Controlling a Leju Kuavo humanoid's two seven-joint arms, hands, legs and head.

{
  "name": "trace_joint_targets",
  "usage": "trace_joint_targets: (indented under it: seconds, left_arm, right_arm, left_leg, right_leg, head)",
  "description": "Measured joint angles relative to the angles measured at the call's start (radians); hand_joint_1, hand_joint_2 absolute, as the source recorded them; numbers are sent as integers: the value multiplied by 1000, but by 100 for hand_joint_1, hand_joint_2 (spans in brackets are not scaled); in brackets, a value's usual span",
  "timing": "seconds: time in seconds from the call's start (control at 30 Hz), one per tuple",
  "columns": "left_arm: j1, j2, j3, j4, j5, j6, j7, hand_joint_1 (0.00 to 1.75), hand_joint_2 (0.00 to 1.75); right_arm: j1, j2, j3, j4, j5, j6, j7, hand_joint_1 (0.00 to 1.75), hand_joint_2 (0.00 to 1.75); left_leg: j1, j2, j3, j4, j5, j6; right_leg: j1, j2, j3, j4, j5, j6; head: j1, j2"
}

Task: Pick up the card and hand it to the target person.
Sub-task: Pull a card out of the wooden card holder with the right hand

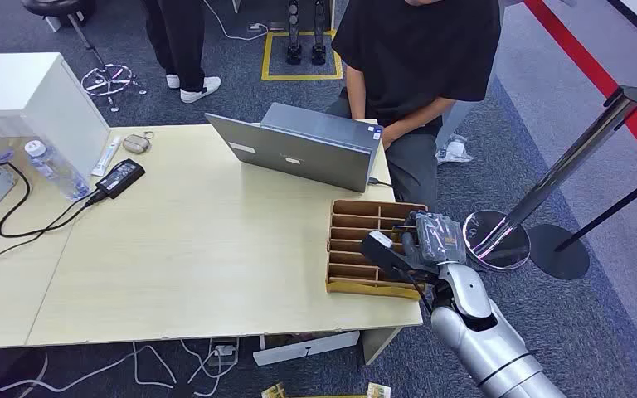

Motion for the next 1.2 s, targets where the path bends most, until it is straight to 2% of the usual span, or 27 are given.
trace_joint_targets:
  seconds: [0.57,1.2]
  left_arm:
    - [0,0,0,0,0,-2,0,0,0]
    - [1,0,0,0,5,0,-20,0,0]
  right_arm:
    - [-1,0,0,0,-10,-4,-1,172,175]
    - [-4,4,0,-51,-25,-7,8,157,175]
  left_leg:
    - [0,0,0,0,0,0]
    - [0,0,0,0,0,0]
  right_leg:
    - [0,0,0,0,0,0]
    - [0,0,0,0,0,0]
  head:
    - [0,0]
    - [0,0]
